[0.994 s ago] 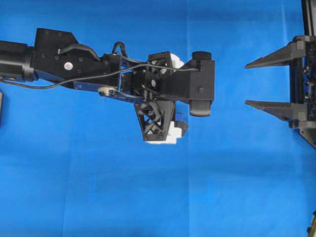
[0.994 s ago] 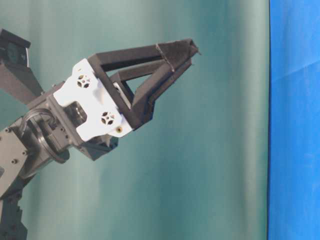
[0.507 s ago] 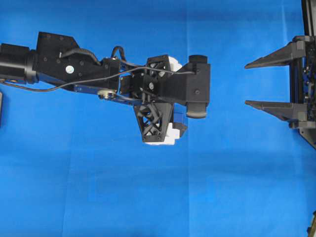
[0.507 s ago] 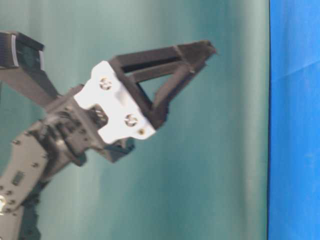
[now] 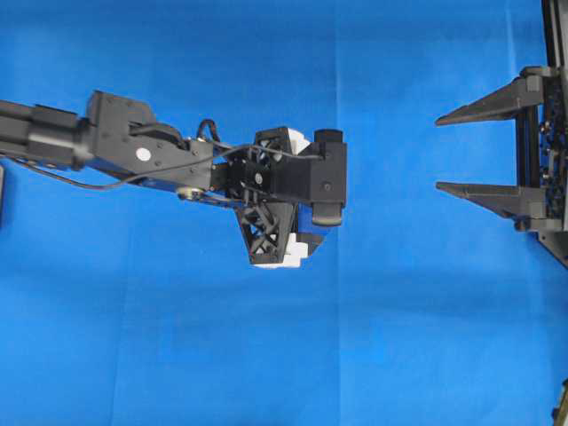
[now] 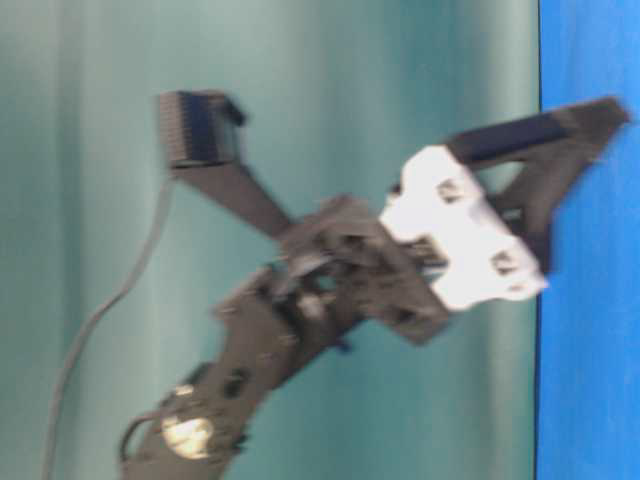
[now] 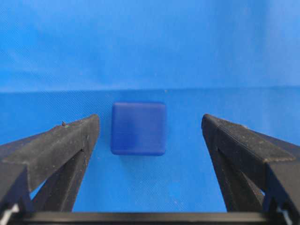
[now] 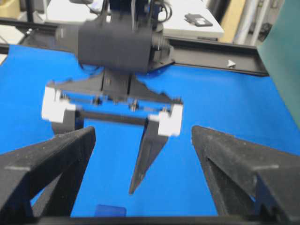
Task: Handover the blue block to the right arm after grasping it with the left arm, then place it in the designated position.
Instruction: 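Lower the left gripper around the blue cube and close it, then lift the blue cube with the left gripper and raise it upward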
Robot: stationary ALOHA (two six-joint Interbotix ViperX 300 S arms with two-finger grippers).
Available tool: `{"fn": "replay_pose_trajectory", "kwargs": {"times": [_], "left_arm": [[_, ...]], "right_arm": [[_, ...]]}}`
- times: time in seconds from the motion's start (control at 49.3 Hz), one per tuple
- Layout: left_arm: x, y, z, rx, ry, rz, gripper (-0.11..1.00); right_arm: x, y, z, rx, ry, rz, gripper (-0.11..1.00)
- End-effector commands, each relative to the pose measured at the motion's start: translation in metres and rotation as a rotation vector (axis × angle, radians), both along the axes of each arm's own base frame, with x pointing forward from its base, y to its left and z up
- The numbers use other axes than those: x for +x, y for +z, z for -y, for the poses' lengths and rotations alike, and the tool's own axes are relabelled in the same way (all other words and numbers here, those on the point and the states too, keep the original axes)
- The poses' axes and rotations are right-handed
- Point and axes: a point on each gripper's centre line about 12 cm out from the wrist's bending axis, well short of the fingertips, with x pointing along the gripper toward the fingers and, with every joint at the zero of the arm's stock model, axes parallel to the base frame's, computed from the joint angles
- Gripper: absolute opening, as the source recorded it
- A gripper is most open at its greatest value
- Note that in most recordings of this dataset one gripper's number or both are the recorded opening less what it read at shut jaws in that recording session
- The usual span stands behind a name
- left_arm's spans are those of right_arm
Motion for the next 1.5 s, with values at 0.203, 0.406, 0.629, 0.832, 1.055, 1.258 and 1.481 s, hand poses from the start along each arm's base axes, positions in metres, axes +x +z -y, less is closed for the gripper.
{"fn": "replay_pose_trajectory", "kwargs": {"times": [0.203, 0.406, 0.629, 0.832, 1.055, 1.258, 1.481], "left_arm": [[0.010, -0.034, -0.008, 0.001, 0.017, -0.021, 0.93], [0.013, -0.056, -0.011, 0.001, 0.023, -0.035, 0.93], [0.014, -0.065, -0.011, 0.000, 0.023, -0.051, 0.93], [0.015, -0.063, -0.008, 0.002, 0.015, -0.044, 0.90], [0.017, -0.062, -0.005, 0.008, 0.002, -0.041, 0.48], [0.017, -0.062, -0.005, 0.005, 0.006, -0.044, 0.49], [0.017, -0.059, -0.004, 0.003, 0.006, -0.040, 0.49]], "right_arm": [[0.003, 0.008, 0.000, 0.004, -0.002, 0.017, 0.98], [0.003, 0.007, 0.001, 0.004, -0.003, 0.017, 0.98], [0.003, 0.006, 0.001, 0.004, -0.004, 0.012, 0.98], [0.004, 0.005, 0.001, 0.004, -0.004, 0.008, 0.98], [0.006, 0.002, 0.001, 0.004, -0.004, -0.005, 0.98], [0.006, 0.002, 0.001, 0.004, -0.004, -0.005, 0.98], [0.006, 0.002, 0.001, 0.003, -0.004, -0.008, 0.98]]}}
